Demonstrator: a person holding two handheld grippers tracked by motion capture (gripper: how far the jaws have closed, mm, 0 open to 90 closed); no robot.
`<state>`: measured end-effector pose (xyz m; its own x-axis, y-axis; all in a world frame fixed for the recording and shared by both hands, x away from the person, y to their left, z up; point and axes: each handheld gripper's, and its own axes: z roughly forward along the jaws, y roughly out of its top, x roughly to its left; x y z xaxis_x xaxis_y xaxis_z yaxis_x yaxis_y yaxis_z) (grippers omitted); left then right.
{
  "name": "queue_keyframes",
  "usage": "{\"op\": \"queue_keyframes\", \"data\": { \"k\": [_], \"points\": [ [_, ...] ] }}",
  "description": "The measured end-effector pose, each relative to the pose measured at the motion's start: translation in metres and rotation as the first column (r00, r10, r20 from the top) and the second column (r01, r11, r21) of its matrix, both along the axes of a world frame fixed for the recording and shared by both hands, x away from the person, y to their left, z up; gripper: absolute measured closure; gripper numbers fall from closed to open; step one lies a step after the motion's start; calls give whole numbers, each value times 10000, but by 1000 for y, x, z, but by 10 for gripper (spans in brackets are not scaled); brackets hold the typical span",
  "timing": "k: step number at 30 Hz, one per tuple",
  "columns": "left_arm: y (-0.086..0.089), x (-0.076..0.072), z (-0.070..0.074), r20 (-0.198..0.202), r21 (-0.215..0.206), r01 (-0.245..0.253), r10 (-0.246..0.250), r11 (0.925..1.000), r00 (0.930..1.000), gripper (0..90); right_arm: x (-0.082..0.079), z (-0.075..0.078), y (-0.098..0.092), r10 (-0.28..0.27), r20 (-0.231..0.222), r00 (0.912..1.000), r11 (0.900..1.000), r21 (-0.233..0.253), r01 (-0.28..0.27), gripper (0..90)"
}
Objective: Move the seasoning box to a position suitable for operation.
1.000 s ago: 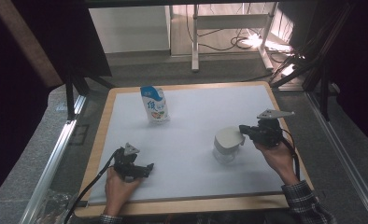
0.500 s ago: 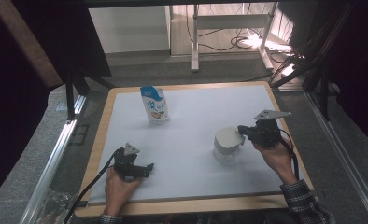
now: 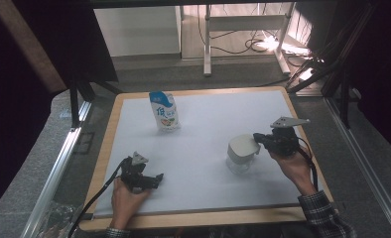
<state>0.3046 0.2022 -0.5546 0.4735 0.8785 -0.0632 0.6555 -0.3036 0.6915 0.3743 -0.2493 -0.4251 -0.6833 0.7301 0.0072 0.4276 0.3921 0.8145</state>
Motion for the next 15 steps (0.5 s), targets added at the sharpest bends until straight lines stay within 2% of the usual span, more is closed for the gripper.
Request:
{"op": "queue_keyframes", "data": {
  "k": [15],
  "points": [
    [0, 0, 0, -5, 18, 10, -10, 10000, 10000, 0, 1, -2, -3, -222, 29, 9997, 9997, -139, 222, 897]
  ]
}}
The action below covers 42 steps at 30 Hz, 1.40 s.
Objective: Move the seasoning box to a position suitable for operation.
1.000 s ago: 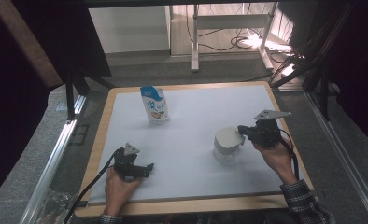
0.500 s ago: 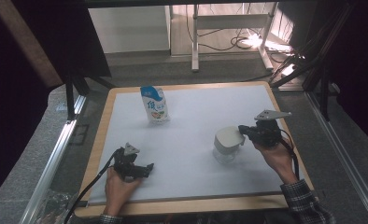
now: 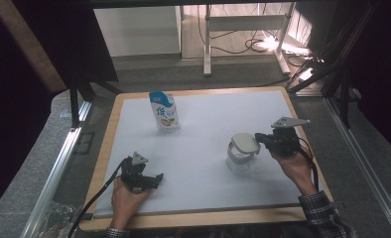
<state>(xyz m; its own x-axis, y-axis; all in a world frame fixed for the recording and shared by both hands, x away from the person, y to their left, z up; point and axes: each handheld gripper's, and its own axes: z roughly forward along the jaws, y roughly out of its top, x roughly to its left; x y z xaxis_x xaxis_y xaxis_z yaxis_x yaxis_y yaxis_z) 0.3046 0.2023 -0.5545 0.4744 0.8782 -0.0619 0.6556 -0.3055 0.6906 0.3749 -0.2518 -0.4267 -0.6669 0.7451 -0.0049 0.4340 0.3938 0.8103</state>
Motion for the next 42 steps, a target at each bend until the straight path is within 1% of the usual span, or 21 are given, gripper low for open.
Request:
{"op": "queue_keyframes", "data": {
  "k": [6, 12, 19, 20, 24, 26, 29, 31, 33, 36, 42],
  "points": [
    [0, 0, 0, 1, 0, 1, -1, 10000, 10000, 0, 0, -1, -1, 2, -7, 10000, 9999, 104, -2, 897],
    [0, 0, 0, -1, 2, 2, -2, 10000, 10000, 0, 0, -1, -1, -21, -15, 10000, 9999, 109, 21, 897],
    [0, 0, 0, 0, 6, 6, -6, 10000, 10000, 0, 3, -7, -3, -209, -109, 9997, 9995, -257, 206, 896],
    [0, 0, 0, -3, 6, 2, -2, 10000, 10000, 0, 3, -9, -4, -231, -140, 9996, 9994, -247, 228, 896],
    [0, 0, 0, -20, -26, -30, 30, 10000, 10000, 0, 5, -14, -9, -235, -374, 9990, 9997, 63, 238, 896],
    [0, 0, 0, -20, -24, -31, 31, 10000, 10000, 0, 5, -16, -10, -231, -376, 9990, 9996, 160, 237, 896],
    [0, 0, 0, -21, -22, -30, 30, 10000, 10000, 0, 5, -19, -12, -322, -360, 9988, 9994, 97, 325, 895],
    [0, 0, 0, -20, -22, -30, 30, 10000, 10000, 0, 5, -22, -13, -349, -387, 9986, 9993, 132, 354, 895],
    [0, 0, 0, -18, -21, -26, 26, 10000, 10000, 0, 5, -24, -15, -452, -322, 9985, 9989, 124, 456, 895],
    [0, 0, 0, -18, -21, -25, 25, 10000, 10000, 0, 5, -27, -19, -524, -390, 9979, 9984, 197, 532, 894],
    [0, 0, 0, -31, -29, -25, 25, 10000, 10000, 0, 3, -29, -22, -563, -354, 9978, 9980, 251, 572, 862]
  ]
}}
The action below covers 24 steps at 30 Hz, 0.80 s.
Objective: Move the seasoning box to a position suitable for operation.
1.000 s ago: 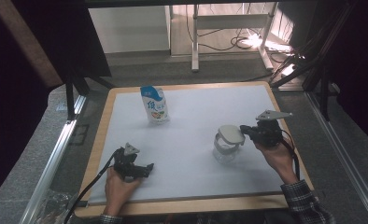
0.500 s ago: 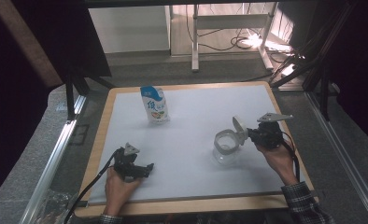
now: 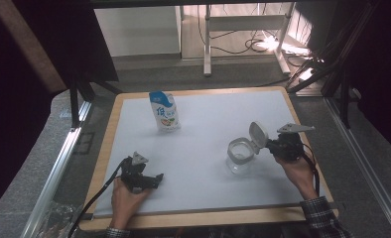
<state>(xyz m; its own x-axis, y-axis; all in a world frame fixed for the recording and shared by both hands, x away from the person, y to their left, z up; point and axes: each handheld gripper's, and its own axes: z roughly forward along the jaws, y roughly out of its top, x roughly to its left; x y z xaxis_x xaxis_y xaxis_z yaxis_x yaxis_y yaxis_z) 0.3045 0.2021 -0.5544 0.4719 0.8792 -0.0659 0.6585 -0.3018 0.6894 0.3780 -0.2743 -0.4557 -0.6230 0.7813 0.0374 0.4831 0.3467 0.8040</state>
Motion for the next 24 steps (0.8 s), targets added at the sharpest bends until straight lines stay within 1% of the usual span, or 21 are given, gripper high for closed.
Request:
{"op": "queue_keyframes", "data": {
  "k": [13, 19, 24],
  "points": [
    [0, 0, 0, -17, 23, 14, -14, 10000, 10000, 0, -11, -6, -8, -70, 107, 9999, 9999, 133, 68, 763],
    [0, 0, 0, -13, 24, 11, -11, 10000, 10000, 0, -15, -11, -7, -89, 199, 9998, 10000, -17, 89, 719],
    [0, 0, 0, -13, 19, 15, -15, 10000, 10000, 0, -18, -16, -9, -204, 272, 9994, 9996, -163, 208, 678]
  ]
}}
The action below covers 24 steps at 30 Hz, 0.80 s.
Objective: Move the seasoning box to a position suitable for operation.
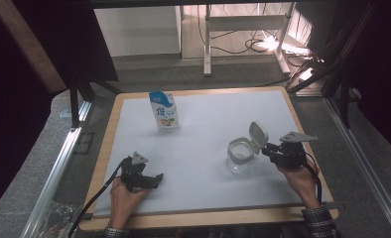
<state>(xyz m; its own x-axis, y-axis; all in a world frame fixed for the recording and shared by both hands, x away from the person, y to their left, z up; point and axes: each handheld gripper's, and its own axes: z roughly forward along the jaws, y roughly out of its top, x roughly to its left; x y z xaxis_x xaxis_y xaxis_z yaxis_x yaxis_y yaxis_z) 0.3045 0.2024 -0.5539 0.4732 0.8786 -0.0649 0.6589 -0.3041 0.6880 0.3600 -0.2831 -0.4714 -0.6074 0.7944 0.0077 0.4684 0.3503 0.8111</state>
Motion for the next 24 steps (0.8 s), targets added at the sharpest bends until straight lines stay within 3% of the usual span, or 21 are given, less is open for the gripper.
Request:
{"op": "queue_keyframes", "data": {
  "k": [8, 14, 21, 24],
  "points": [
    [3, 2, 3, -201, -85, 76, -77, 9999, 9998, 19, -4, -8, -5, -173, -79, 9998, 9998, -108, 172, 575],
    [5, 5, 6, -341, -75, 160, -162, 9998, 9993, 30, -6, -17, -8, -31, -380, 9993, 10000, -60, 29, 490],
    [9, 11, 14, -158, -153, 138, -140, 9998, 9998, 40, -9, -27, -8, 119, -641, 9979, 9999, -83, -125, 416],
    [11, 14, 20, 24, -389, 199, -198, 9990, 9998, 47, -11, -31, -8, 149, -708, 9974, 9998, -93, -156, 408]
  ]
}}
